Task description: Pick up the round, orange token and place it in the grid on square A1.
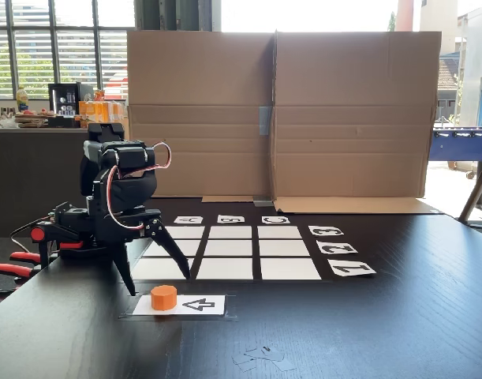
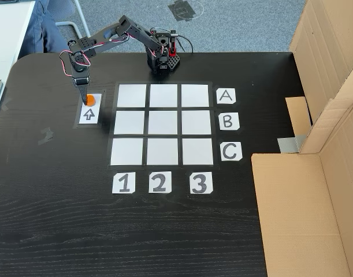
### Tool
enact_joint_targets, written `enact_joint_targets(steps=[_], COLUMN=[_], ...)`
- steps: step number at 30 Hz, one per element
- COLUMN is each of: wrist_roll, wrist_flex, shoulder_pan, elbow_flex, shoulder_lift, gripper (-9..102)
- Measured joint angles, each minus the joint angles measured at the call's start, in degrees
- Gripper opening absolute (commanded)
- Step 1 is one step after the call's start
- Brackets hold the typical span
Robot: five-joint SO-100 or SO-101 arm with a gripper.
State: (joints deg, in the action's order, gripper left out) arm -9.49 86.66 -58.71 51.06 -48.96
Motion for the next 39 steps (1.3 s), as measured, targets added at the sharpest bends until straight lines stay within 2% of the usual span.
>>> enact_joint_targets(steps=[39], wrist_roll=[0.0], wrist_flex=[0.97], shoulder_pan=[3.6], elbow_flex=[-1.14], shoulder_lift=[5.45], gripper=[36])
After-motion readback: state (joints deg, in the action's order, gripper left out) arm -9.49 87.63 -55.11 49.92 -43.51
